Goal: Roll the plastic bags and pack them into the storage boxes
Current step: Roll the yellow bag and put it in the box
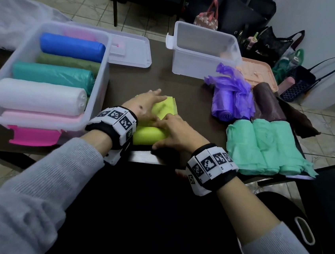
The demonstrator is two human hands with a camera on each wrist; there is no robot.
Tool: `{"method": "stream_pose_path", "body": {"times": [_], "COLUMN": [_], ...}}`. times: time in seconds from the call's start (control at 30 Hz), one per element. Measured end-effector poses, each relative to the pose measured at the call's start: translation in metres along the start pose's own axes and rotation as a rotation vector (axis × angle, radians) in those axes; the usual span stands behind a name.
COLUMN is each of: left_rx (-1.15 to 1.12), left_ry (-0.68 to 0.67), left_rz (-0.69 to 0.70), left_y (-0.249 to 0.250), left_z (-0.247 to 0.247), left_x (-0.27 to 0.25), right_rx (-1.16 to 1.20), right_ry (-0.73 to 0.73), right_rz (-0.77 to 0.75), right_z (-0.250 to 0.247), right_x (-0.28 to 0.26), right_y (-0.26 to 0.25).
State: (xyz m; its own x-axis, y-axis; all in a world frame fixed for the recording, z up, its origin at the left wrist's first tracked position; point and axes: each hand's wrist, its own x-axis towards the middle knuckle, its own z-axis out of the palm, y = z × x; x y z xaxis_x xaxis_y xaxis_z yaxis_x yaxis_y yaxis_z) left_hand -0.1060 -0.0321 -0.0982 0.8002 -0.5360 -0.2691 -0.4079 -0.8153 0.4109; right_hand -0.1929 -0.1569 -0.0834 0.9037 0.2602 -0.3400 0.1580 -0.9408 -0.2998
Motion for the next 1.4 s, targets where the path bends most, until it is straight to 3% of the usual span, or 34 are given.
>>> {"method": "stream_pose_path", "body": {"times": [0.1, 0.17, 0.47, 0.57, 0.67, 0.83, 1.0, 1.1, 1.23, 1.4], "left_rx": [-0.15, -0.229, -0.104, -0.053, -0.026, 0.015, 0.029, -0.037, -0.09, -0.055], "left_ry": [0.2, 0.211, -0.018, -0.093, -0.134, -0.235, -0.319, -0.268, -0.02, -0.035], "left_rz": [-0.047, -0.085, -0.09, -0.101, -0.12, -0.171, -0.184, -0.192, -0.128, -0.154], "left_y": [0.006, 0.011, 0.016, 0.016, 0.02, 0.021, 0.022, 0.019, 0.014, 0.014], "left_z": [-0.007, -0.013, -0.018, -0.017, -0.02, -0.024, -0.025, -0.019, -0.018, -0.012], "left_x": [-0.014, -0.026, -0.051, -0.051, -0.05, -0.042, -0.044, -0.043, -0.046, -0.047], "right_rx": [0.197, 0.261, 0.102, 0.141, 0.017, -0.109, -0.044, -0.034, 0.03, 0.171], "right_ry": [0.014, 0.017, -0.055, 0.061, 0.189, 0.124, -0.009, -0.1, -0.173, -0.146], "right_rz": [0.027, 0.058, 0.088, 0.109, 0.091, 0.02, 0.051, 0.056, 0.091, 0.125], "right_z": [-0.004, -0.008, -0.013, -0.011, -0.007, -0.003, -0.011, -0.017, -0.023, -0.024], "right_x": [0.001, 0.003, 0.015, 0.016, 0.016, 0.011, 0.014, 0.014, 0.018, 0.022], "right_y": [0.006, 0.01, 0.012, 0.009, 0.003, -0.001, 0.001, 0.002, 0.006, 0.013]}}
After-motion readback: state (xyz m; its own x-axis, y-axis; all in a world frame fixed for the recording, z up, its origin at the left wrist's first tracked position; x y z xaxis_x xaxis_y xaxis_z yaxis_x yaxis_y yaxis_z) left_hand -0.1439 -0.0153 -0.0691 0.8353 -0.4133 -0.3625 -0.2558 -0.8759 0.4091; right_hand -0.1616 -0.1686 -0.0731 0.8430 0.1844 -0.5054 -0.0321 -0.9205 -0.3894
